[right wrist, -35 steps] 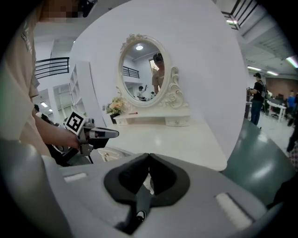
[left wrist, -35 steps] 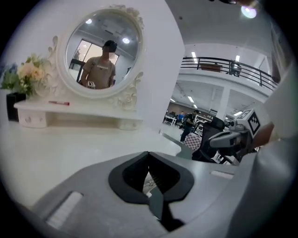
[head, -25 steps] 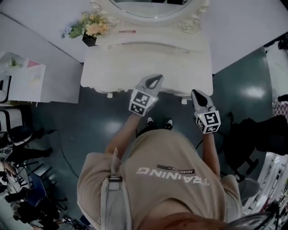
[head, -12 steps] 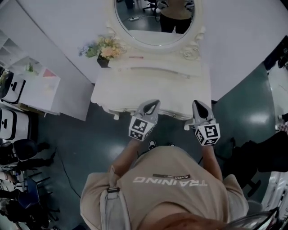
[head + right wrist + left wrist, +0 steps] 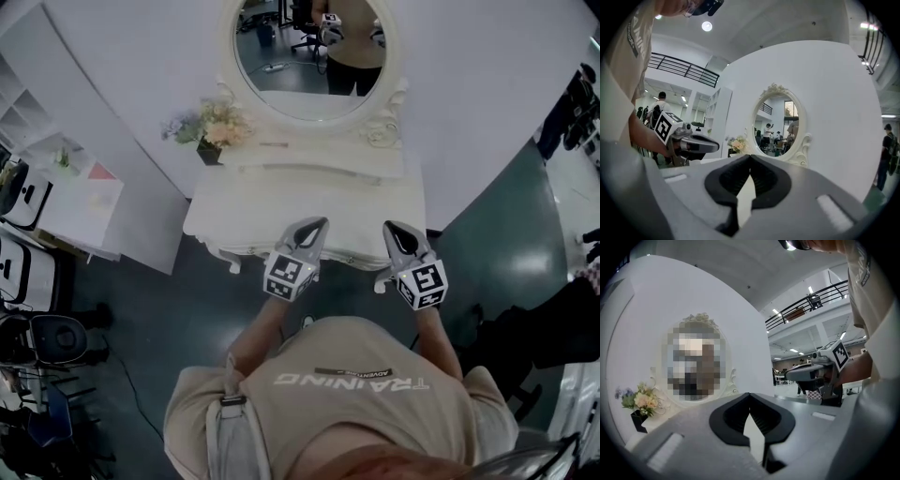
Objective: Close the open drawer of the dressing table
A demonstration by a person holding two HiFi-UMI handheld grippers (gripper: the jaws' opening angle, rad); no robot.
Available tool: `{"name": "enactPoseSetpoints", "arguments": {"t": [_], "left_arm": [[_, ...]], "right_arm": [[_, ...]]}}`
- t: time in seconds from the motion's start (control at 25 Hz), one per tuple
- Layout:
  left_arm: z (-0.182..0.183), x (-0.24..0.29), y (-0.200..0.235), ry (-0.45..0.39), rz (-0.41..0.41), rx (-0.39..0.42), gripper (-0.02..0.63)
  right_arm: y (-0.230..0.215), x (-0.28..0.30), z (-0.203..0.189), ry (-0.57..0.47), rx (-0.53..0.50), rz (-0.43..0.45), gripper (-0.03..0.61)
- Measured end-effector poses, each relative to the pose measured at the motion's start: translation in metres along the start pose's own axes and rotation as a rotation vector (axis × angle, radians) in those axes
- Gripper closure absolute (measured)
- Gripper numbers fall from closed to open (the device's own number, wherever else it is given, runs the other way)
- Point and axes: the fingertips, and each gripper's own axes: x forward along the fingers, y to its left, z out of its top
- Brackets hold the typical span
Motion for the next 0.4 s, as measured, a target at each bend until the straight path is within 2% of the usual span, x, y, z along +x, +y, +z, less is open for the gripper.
{"name": "enactPoseSetpoints", "arguments": {"t": [0.4], "left_arm": [[0.006,0.021,-0.027,0.001,-0.066,0.045,0.614]], "right_arm": [[-0.015,-0.009,-0.016,0.035,0.013,0.003,0.575]]}}
